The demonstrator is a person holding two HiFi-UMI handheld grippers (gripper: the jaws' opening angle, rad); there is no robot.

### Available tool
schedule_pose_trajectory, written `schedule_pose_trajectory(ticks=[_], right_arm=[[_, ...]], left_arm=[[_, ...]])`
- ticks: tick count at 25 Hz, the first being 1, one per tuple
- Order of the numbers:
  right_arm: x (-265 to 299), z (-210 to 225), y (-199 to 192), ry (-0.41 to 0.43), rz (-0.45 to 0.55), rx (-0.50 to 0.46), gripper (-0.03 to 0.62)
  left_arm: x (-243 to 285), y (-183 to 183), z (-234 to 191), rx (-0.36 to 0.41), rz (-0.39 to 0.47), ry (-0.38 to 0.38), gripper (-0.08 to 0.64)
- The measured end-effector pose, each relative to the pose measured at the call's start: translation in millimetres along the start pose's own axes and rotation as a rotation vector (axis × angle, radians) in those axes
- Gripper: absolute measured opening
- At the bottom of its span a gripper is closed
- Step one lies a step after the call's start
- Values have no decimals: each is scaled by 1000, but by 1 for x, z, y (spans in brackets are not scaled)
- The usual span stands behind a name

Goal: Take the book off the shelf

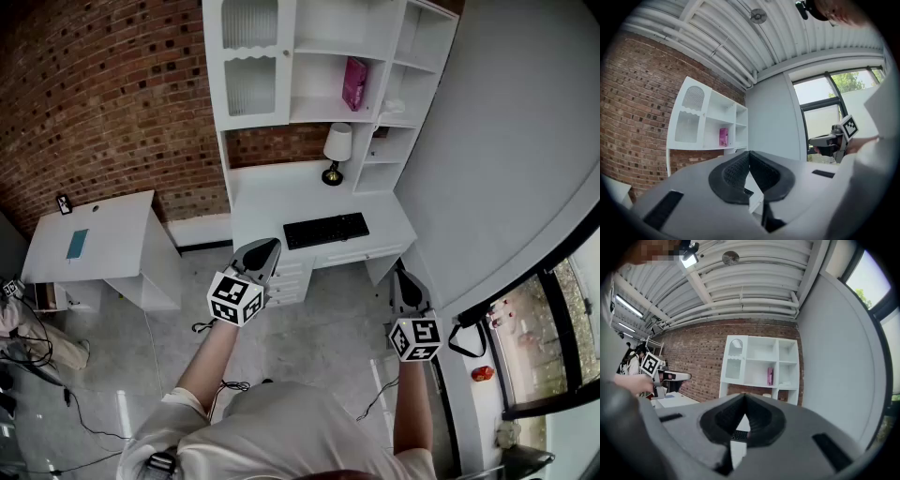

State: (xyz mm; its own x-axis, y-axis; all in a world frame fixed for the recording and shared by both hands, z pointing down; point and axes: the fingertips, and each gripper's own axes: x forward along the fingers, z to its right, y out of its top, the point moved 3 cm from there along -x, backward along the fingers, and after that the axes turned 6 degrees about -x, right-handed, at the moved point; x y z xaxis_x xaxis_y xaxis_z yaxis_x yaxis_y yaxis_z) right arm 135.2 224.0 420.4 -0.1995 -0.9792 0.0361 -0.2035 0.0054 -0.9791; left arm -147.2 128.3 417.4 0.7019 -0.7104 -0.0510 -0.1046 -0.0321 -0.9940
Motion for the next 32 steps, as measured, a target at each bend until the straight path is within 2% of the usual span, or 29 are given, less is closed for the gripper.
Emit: schedule_pose_trajectory(ticks=[11, 27, 32], right_arm=[[2, -6, -2, 4, -9, -24, 3], [13, -15, -1, -24, -11, 10, 5], [16, -15, 0, -50, -18, 19, 39]], left_arm=[[2, -5, 1, 16, -12, -10, -6], [4, -12, -10, 10, -29, -36, -6], [3, -13, -16, 4, -29, -48, -6]])
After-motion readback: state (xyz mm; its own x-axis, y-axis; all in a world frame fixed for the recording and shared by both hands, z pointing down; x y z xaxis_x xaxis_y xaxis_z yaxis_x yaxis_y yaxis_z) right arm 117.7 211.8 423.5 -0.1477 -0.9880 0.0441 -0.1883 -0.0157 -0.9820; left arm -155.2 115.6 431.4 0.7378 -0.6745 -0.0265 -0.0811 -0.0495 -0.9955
